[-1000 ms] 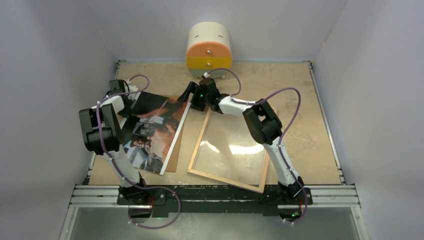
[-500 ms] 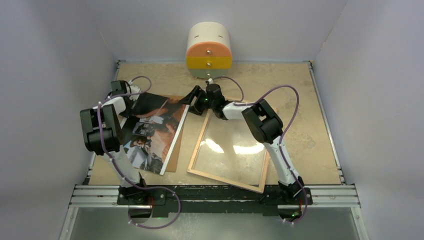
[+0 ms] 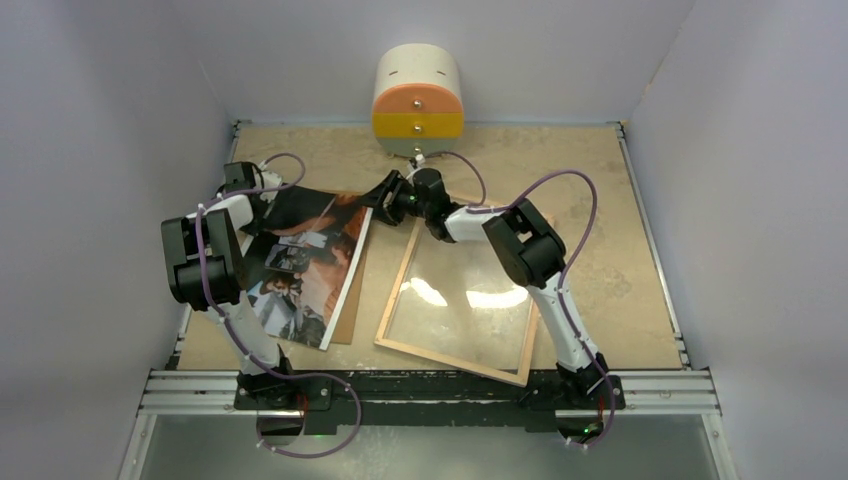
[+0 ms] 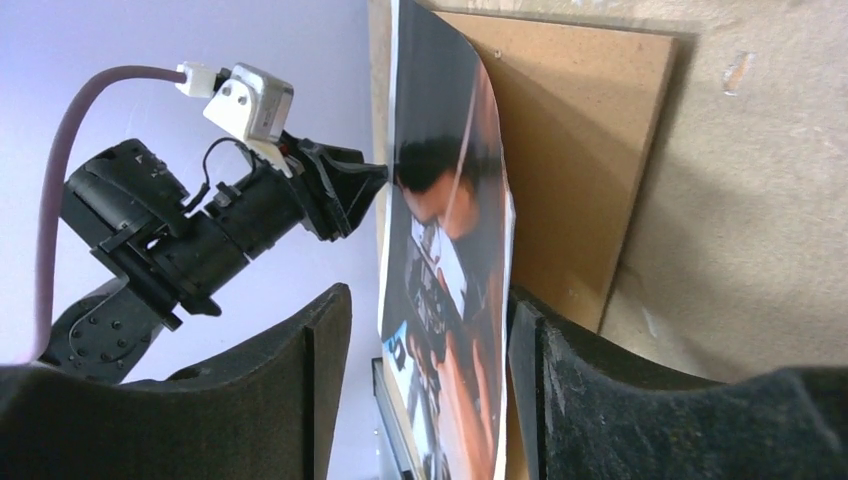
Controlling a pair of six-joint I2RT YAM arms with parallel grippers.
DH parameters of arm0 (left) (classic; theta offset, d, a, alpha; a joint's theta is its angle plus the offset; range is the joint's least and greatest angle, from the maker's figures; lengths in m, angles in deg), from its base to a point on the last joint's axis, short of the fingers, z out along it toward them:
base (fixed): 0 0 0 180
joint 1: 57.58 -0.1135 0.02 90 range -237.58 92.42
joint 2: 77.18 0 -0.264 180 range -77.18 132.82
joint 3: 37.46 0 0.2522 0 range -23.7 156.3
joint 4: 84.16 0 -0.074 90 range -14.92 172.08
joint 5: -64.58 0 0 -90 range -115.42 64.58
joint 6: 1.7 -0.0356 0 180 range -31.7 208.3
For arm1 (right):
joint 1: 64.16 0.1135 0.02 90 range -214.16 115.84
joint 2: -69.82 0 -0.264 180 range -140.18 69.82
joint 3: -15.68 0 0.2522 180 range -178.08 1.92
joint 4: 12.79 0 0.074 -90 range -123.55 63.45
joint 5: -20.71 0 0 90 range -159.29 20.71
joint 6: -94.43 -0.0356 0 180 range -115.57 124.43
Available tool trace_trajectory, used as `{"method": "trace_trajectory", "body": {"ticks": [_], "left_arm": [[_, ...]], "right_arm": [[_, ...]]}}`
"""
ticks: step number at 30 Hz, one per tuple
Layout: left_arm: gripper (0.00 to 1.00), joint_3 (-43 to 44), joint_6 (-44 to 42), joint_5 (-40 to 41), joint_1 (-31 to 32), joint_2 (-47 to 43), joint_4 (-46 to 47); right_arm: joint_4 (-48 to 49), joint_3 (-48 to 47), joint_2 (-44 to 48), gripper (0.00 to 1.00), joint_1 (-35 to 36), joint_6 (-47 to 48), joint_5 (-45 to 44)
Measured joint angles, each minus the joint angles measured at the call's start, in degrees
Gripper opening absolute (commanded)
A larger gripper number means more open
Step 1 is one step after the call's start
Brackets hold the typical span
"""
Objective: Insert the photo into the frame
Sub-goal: Place the photo frame item in the photo frame.
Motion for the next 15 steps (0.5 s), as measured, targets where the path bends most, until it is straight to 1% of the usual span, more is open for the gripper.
{"method": "trace_trajectory", "body": {"ticks": [5,6,8,11,14,15], "left_arm": [[0.43,-0.02,-0.02,0.00,0.04,-0.04,0.00],[0.43,-0.02,-0.04,0.00,0.04,-0.07,0.00],[0.43,-0.04,-0.07,0.00,0.04,-0.09,0.00],[0.43,-0.07,-0.11,-0.04,0.04,-0.09,0.00],[0.43,-0.07,-0.13,-0.09,0.02,-0.11,-0.04],[0.43,-0.02,-0.13,-0.11,0.00,-0.11,-0.11]], "right_arm": [[-0.92,-4.00,-0.74,0.58,0.79,0.15,0.39],[-1.16,-5.05,-0.92,0.55,1.01,0.26,0.39],[-1.73,-7.13,-1.44,0.45,1.46,0.81,0.39],[-3.48,-8.85,-2.29,0.26,1.86,2.10,0.37],[-6.67,-10.29,-3.58,0.15,2.12,3.91,0.07],[-7.82,-10.54,-3.93,0.09,2.12,4.57,-0.07]]}}
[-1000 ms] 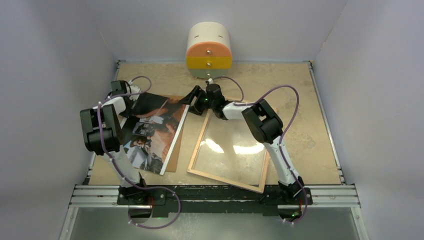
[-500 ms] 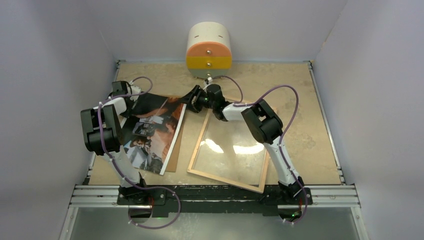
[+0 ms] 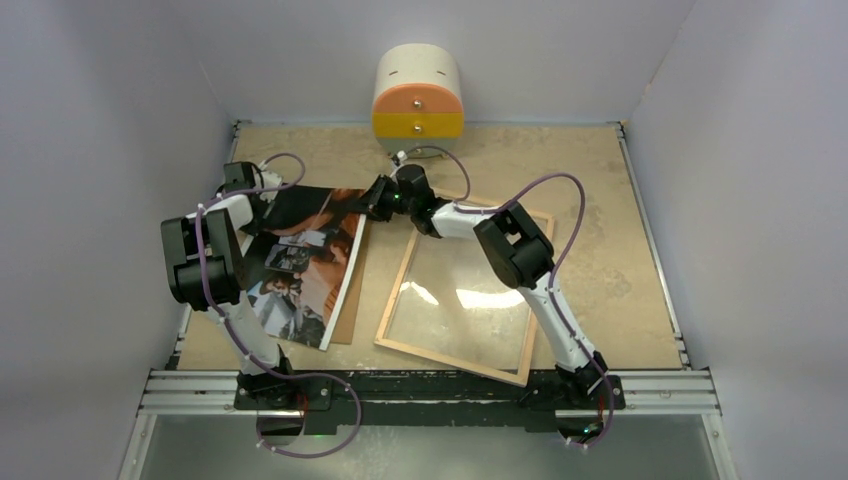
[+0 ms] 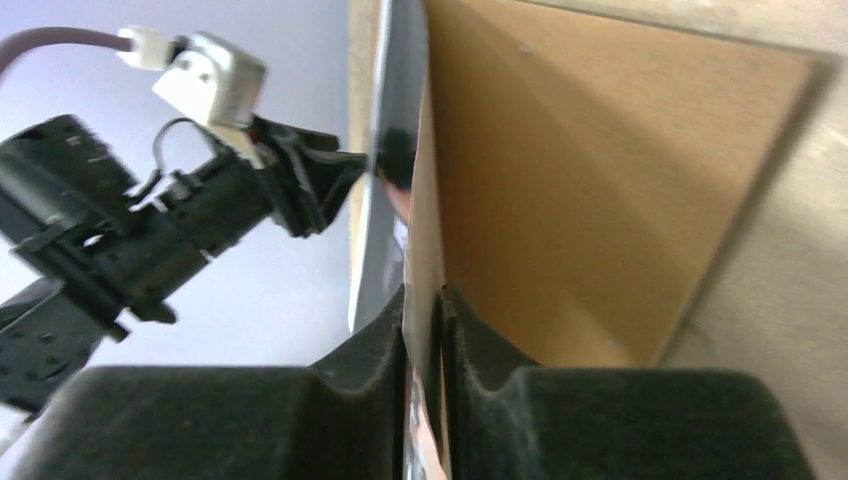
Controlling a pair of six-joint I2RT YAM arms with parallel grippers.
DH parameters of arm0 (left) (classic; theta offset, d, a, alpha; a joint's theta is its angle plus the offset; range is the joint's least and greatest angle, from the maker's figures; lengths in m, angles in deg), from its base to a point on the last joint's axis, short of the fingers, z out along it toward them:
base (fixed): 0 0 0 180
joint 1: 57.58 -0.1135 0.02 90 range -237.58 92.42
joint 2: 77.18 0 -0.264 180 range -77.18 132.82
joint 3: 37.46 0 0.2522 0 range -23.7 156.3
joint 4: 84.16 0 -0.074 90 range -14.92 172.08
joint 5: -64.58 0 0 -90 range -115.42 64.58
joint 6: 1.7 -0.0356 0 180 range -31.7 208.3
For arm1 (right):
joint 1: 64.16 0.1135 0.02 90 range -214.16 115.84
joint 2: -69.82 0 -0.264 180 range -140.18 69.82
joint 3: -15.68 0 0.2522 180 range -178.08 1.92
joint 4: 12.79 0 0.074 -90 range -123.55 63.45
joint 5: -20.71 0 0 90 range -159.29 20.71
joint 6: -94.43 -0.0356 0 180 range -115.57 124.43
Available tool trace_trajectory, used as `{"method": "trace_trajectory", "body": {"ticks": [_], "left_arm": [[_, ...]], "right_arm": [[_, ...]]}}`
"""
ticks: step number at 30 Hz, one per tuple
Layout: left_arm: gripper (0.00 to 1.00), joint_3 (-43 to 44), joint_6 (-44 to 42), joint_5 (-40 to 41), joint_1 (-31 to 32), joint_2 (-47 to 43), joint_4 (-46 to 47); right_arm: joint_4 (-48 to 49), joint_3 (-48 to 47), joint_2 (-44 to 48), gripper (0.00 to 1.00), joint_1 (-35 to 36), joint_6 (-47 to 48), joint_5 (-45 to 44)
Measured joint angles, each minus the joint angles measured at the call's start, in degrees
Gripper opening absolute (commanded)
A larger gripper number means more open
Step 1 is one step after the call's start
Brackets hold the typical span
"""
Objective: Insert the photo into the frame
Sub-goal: Place the photo frame item in the photo frame, then pick up the photo at the center of the board.
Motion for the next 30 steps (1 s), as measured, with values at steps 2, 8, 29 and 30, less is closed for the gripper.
{"method": "trace_trajectory", "body": {"ticks": [2,8,29,30], "left_arm": [[0.44,0.20,0.02,-0.28,-0.11,0.00,-0.31],[0.59,2.32,0.26,-2.82,-1.38,0.02,-3.58],[0.76,14.25,4.37,-16.76,-2.12,-11.39,-21.31],[0.76,14.16,4.68,-16.85,-1.60,-11.72,-21.66]], "right_arm": [[-2.56,-0.28,-0.33,0.00,0.02,1.49,-0.28],[-10.03,-3.39,-0.33,0.00,0.04,7.30,-0.98],[-26.23,16.50,67.47,0.00,-12.70,31.43,-1.57],[-28.20,17.33,68.83,0.00,-14.95,31.52,-1.75]]}}
